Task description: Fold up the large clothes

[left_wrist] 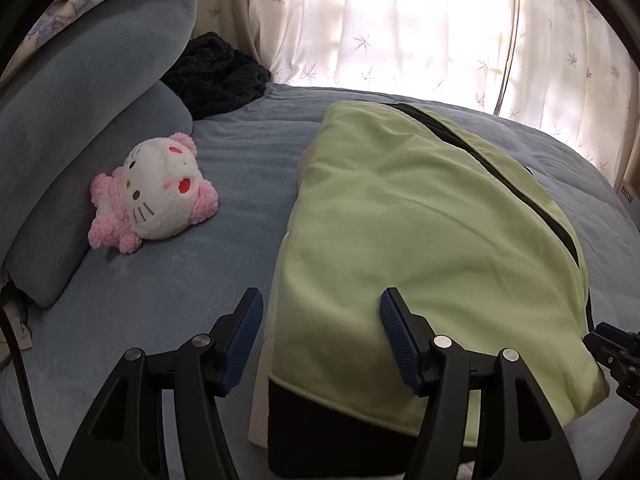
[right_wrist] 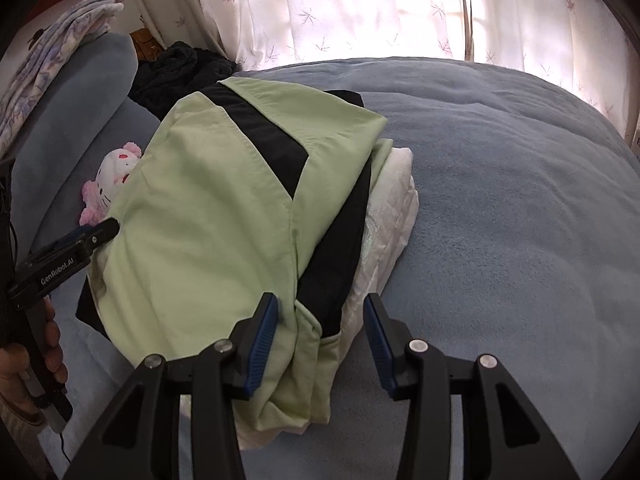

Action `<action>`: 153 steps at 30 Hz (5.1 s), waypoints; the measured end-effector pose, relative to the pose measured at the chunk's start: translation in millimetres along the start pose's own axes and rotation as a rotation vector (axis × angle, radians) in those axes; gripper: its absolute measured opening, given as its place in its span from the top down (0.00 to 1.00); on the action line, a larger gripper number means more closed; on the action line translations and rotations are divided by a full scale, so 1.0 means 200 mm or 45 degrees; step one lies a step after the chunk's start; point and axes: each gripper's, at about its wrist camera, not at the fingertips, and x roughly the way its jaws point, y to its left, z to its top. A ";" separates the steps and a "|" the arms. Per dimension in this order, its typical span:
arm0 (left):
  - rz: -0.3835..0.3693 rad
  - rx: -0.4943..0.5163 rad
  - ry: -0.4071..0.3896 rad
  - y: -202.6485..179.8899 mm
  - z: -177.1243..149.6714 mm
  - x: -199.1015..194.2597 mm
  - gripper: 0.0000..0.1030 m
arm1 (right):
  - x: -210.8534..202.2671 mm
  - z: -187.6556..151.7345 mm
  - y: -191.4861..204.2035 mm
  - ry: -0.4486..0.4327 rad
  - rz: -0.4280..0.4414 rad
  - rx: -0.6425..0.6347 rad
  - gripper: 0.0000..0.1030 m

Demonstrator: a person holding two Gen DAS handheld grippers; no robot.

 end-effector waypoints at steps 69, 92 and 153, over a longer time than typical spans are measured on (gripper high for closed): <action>-0.261 0.189 -0.020 -0.90 -1.68 -2.05 0.15 | -1.83 -1.78 -0.12 -0.152 -0.170 0.169 0.49; -0.230 0.168 0.004 -0.88 -1.71 -2.03 0.15 | -1.82 -1.81 -0.10 -0.177 -0.185 0.202 0.49; -0.227 0.179 0.029 -0.85 -1.74 -2.03 0.21 | -1.81 -1.81 -0.07 -0.177 -0.193 0.220 0.49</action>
